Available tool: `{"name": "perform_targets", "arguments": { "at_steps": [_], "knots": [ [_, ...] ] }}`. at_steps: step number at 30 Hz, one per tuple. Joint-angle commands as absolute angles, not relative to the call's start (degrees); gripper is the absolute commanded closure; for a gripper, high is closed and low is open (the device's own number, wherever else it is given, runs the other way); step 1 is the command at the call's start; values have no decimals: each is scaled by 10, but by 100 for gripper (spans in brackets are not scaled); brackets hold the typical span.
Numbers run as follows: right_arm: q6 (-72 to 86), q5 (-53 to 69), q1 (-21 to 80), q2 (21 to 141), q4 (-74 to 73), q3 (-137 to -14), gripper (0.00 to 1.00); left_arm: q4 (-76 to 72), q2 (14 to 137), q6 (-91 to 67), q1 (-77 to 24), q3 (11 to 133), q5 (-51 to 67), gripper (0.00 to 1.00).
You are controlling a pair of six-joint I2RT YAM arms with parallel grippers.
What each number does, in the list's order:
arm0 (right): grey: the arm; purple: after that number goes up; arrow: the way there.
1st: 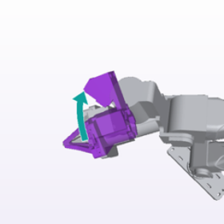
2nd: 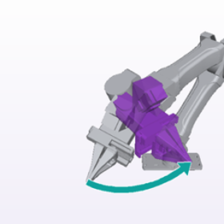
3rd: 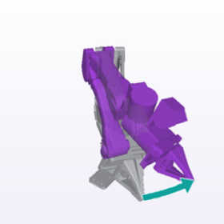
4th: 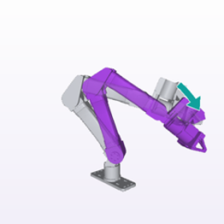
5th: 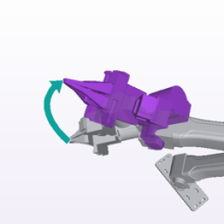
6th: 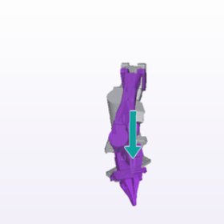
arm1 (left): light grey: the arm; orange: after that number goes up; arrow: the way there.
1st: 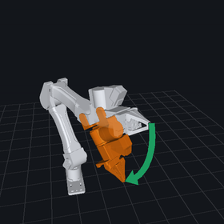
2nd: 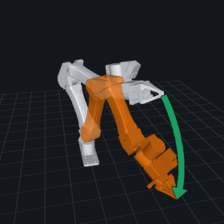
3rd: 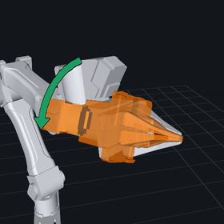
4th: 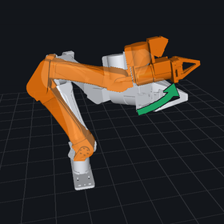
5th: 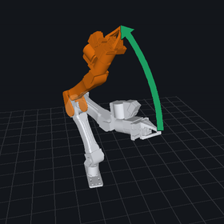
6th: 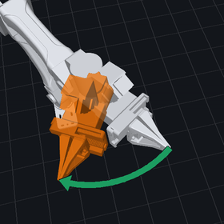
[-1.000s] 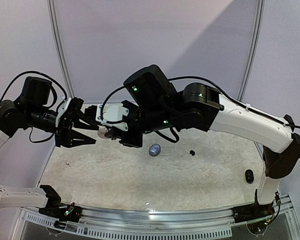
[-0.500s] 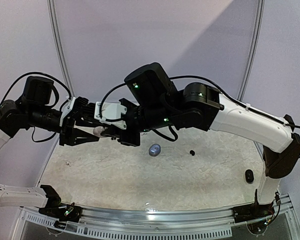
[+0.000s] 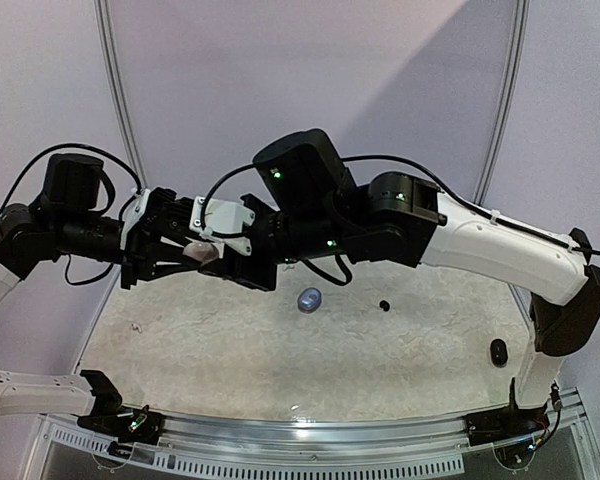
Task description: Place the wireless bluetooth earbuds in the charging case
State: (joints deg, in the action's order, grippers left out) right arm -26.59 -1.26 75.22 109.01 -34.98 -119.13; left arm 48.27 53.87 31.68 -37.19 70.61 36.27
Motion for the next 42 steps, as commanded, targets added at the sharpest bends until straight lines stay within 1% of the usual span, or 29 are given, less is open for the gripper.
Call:
{"name": "perform_targets", "arguments": {
  "at_steps": [1,4,6,8,11,14,17,19,22,27,31,35,37,42],
  "knots": [
    [-193,30,719,1030,-267,-1105,41,382,495,211,-366,666,373,100],
    [-105,143,686,979,-190,-1034,27,282,463,107,-355,626,400,100],
    [-65,175,678,959,-148,-1002,21,204,451,17,-349,598,410,100],
    [-45,181,678,951,-120,-983,20,121,443,-84,-343,569,414,100],
    [-11,193,678,946,-52,-961,20,-17,439,-217,-341,519,434,100],
    [34,210,678,953,7,-962,22,-104,442,-293,-342,486,429,100],
    [55,242,678,977,7,-997,25,-112,441,-288,-341,484,419,100],
    [67,241,678,990,0,-1013,28,-121,441,-292,-341,486,425,100],
    [75,241,678,999,1,-1018,35,-122,440,-287,-341,484,431,100],
    [99,210,671,1003,0,-1018,37,-133,439,-286,-342,478,440,100],
    [132,230,665,1004,22,-1017,59,-136,440,-286,-342,476,438,100],
    [131,241,665,1013,5,-1032,71,-137,439,-285,-342,476,436,100],
    [130,245,665,1018,1,-1036,74,-137,439,-284,-343,477,434,100],
    [125,253,665,1032,-31,-1060,72,-140,441,-283,-343,478,432,100]
  ]
}}
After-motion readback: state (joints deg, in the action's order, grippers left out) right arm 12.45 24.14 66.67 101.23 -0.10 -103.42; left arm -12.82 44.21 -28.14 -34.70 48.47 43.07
